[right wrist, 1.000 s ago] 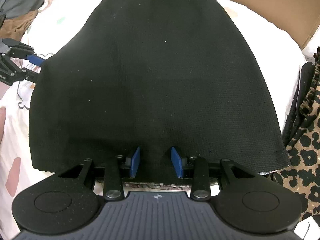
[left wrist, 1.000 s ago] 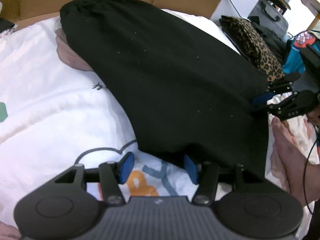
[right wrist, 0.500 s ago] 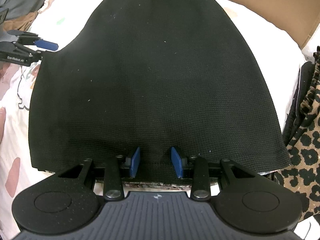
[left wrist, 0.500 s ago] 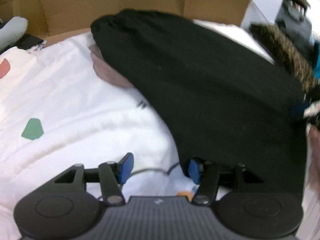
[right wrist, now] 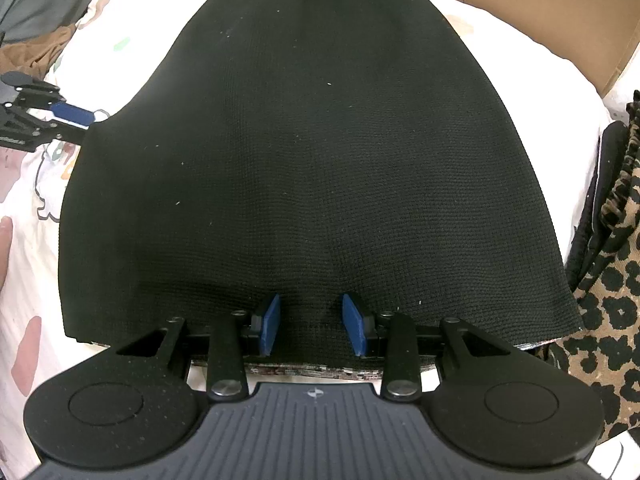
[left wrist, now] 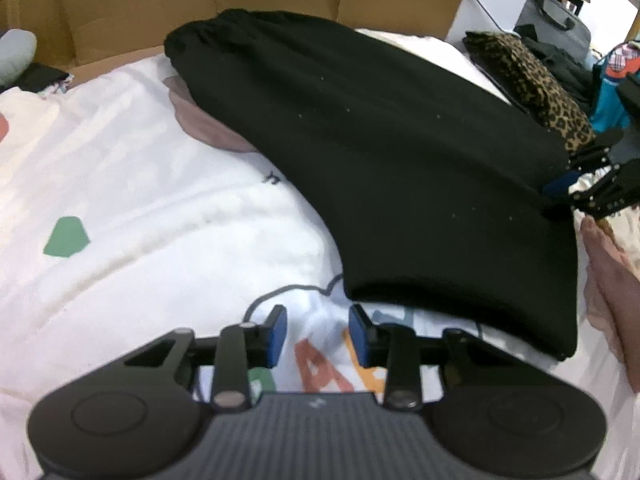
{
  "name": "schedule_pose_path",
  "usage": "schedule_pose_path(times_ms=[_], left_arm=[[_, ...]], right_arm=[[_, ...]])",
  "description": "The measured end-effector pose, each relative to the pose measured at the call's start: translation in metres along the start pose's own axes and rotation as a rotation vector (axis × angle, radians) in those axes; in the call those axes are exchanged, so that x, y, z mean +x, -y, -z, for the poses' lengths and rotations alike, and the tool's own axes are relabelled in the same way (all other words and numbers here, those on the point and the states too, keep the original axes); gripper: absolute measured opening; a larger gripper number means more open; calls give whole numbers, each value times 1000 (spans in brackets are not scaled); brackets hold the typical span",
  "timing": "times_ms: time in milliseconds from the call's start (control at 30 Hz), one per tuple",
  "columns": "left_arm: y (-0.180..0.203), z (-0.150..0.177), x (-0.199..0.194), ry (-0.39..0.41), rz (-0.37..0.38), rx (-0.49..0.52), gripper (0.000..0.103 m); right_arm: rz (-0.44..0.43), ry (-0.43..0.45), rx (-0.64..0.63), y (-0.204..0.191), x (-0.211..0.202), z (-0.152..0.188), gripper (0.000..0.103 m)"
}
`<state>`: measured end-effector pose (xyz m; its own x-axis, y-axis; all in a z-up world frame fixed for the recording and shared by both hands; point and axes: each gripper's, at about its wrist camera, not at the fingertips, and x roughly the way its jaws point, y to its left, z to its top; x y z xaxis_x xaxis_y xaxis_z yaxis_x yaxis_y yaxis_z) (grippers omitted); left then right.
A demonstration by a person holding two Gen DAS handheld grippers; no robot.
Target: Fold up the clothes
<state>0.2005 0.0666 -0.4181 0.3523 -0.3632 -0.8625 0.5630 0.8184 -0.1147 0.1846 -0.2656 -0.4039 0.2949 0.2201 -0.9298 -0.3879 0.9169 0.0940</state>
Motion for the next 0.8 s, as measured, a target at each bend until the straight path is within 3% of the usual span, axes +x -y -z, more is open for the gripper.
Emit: schedule_pose_path(times_ms=[200, 333, 533, 800], left_arm=[[-3, -20, -10, 75, 54, -69, 33], [2, -35, 7, 94, 118, -98, 11], [17, -38, 26, 29, 139, -35, 10], [15, -23, 21, -32, 99, -40, 10]], right_arm=[[7, -5, 6, -1, 1, -1, 41], [6, -8, 18, -1, 2, -2, 41], [6, 22, 72, 1, 2, 2, 41], [-14, 38, 90, 5, 0, 5, 41]])
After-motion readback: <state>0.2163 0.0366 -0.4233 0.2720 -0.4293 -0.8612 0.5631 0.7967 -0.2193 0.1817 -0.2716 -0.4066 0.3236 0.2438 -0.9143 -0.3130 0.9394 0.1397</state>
